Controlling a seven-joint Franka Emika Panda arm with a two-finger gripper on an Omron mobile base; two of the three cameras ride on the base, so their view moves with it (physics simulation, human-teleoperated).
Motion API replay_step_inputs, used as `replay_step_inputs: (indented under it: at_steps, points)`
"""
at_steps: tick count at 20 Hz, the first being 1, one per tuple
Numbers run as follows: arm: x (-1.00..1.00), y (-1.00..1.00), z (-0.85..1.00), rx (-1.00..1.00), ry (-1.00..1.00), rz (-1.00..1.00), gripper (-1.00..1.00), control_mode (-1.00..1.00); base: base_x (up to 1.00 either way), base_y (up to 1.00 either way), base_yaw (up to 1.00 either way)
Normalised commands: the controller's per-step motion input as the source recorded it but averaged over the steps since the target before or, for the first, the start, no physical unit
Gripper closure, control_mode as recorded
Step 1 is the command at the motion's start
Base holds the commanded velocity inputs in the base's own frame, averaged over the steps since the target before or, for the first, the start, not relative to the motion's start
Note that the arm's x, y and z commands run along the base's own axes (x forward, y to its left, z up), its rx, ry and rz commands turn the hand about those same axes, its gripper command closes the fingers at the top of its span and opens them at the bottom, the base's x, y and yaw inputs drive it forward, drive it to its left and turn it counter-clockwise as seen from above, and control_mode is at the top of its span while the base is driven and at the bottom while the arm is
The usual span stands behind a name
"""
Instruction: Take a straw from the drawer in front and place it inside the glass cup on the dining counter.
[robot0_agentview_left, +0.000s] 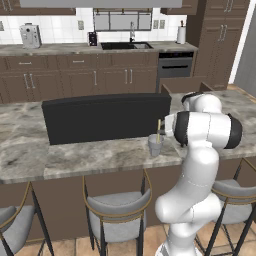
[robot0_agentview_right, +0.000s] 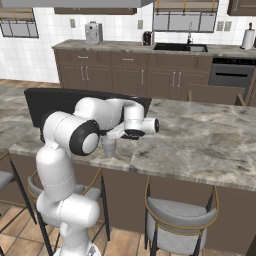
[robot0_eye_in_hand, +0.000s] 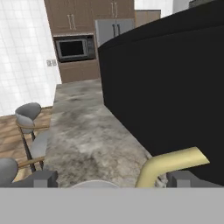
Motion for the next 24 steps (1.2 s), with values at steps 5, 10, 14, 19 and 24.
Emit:
replay_step_inputs:
  at_steps: [5, 10, 14, 19, 24]
  points:
    - [0.0, 0.0, 0.0, -0.16, 0.13, -0.14, -1.0, -1.0, 0.0, 0.0, 0.0]
    - [0.0, 0.0, 0.0, -0.14, 0.2, -0.14, -1.0, -1.0, 0.0, 0.0, 0.0]
    - [0.0, 0.0, 0.0, -0.1, 0.27, -0.15, -1.0, -1.0, 0.0, 0.0, 0.0]
    - [0.0, 0.0, 0.0, -0.12, 0.22, -0.17, -1.0, -1.0, 0.0, 0.0, 0.0]
    - [-0.09, 0.0, 0.03, -0.16, 0.18, -0.18, -1.0, -1.0, 0.0, 0.0, 0.0]
